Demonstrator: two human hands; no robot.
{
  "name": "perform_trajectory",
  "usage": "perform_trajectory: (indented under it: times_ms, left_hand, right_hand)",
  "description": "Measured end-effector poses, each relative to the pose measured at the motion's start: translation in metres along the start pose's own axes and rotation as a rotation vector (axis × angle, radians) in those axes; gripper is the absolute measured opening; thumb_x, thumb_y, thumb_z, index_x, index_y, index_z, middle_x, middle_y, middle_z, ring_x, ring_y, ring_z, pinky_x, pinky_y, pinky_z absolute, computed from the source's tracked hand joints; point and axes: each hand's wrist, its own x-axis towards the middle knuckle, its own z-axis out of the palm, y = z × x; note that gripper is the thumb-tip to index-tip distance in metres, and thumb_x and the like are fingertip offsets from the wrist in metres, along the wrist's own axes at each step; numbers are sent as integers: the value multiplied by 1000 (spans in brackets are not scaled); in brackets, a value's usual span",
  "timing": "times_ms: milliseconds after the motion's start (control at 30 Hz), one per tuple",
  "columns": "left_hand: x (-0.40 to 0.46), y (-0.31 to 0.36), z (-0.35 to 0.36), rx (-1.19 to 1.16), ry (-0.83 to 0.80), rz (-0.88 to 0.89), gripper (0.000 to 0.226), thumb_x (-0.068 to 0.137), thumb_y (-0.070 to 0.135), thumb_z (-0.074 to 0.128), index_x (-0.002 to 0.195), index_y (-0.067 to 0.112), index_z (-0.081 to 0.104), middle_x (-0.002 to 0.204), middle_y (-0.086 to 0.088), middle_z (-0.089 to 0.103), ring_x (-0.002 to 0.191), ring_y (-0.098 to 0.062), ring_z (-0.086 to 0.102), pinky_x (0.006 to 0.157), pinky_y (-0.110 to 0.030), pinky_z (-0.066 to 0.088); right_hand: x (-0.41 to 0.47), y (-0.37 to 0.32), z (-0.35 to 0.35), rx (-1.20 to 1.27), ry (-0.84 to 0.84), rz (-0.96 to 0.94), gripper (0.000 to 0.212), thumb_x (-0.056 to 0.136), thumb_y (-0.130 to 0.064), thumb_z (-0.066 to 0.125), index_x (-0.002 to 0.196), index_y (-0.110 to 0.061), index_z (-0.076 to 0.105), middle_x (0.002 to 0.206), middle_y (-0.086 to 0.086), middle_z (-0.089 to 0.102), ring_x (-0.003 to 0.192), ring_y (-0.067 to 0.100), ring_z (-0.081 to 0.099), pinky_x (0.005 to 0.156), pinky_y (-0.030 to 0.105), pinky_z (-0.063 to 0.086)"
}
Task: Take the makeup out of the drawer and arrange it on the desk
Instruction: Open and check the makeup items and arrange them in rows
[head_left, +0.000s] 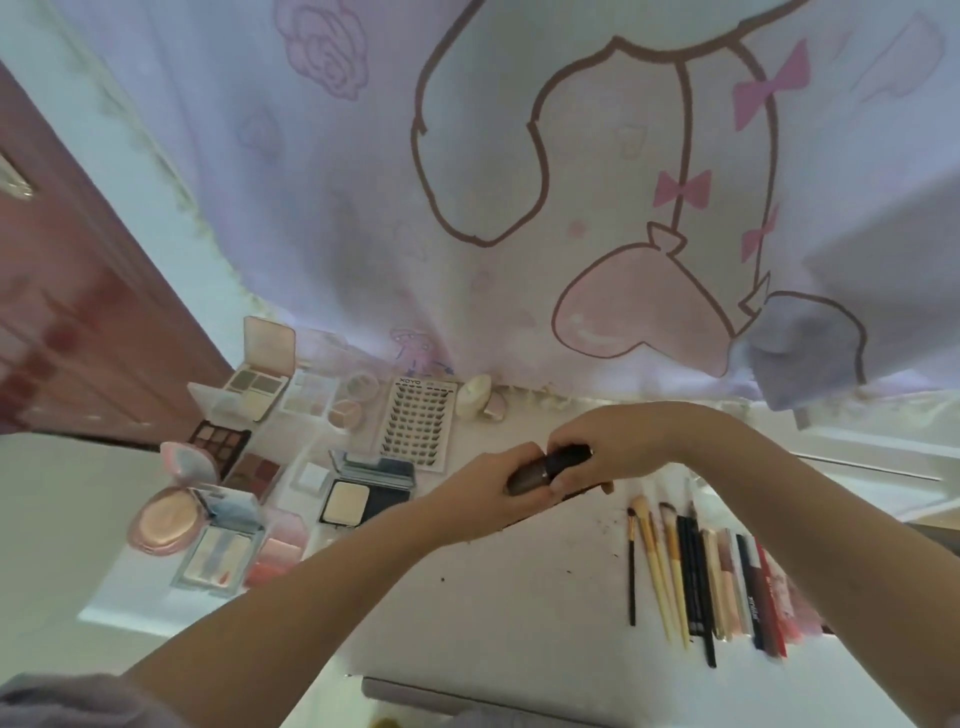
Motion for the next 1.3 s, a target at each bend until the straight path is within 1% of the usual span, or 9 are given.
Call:
perform_trajectory:
  times_ms: [100,200,400,500,600,700,833,1033,1300]
  left_hand:
    - [-24,1,-20,-67,-33,17,9,91,34,58,96,28,53,71,8,57,50,0,51,50,-17,44]
    - [-39,3,-30,-148,-76,8,5,90,32,59,91,29,55,71,-2,59,52,-13,53,48,-26,47]
    - [-54,-16,-38,-144,-109,-80,19,90,36,59,91,17,55,70,-3,60,52,-14,53,51,-29,47]
    - [-53,-32,-35,-276,-29,-168,16,93,34,55,89,18,53,75,-2,60,62,-16,57,62,-35,51]
    - [-29,-36,-23,-331,31,-257,25,91,41,53,102,18,53,95,-2,64,86,-19,63,85,-40,53]
    - [-5,-44,-14,-169,85,-294,24,93,34,54,109,16,54,103,-2,64,96,-18,61,88,-32,50]
    - [14,-58,-8,-22,341,-314,23,90,27,60,110,18,60,102,-3,55,89,-14,52,65,-7,37]
    - [48,-75,-2,-52,606,-397,27,86,22,65,112,15,61,100,-1,50,89,-17,51,70,-17,33]
    - [63,-93,9,-112,746,-440,23,86,27,65,107,19,61,101,-1,55,90,-18,54,75,-31,42]
  right_hand:
    - [-6,-19,2,37,20,-59,27,93,-46,50,101,-21,59,86,-7,67,65,5,59,67,20,45]
    - [-7,-31,5,52,20,-73,27,93,-47,49,100,-24,59,85,-8,68,63,3,58,69,26,49]
    - [-27,-5,-5,113,41,10,25,90,-50,51,92,-27,60,83,-8,70,59,6,56,57,24,46]
    - [-34,26,-5,444,163,22,26,86,-50,54,96,-28,61,92,-1,71,68,16,63,64,30,50]
    - [-7,33,17,789,280,20,20,94,-22,55,112,-12,55,107,6,65,93,17,67,74,29,56]
    - [36,45,46,620,446,134,18,91,-25,59,107,-17,58,106,3,62,97,20,62,83,29,51]
    - [89,60,78,584,617,295,28,86,-34,61,107,-17,57,108,8,59,89,22,59,66,24,43]
    - [143,47,81,692,716,289,29,87,-17,60,113,-10,49,110,8,59,92,23,57,71,28,40]
    - [180,39,87,625,762,280,33,87,-9,56,119,-7,48,117,13,55,108,32,51,85,40,45]
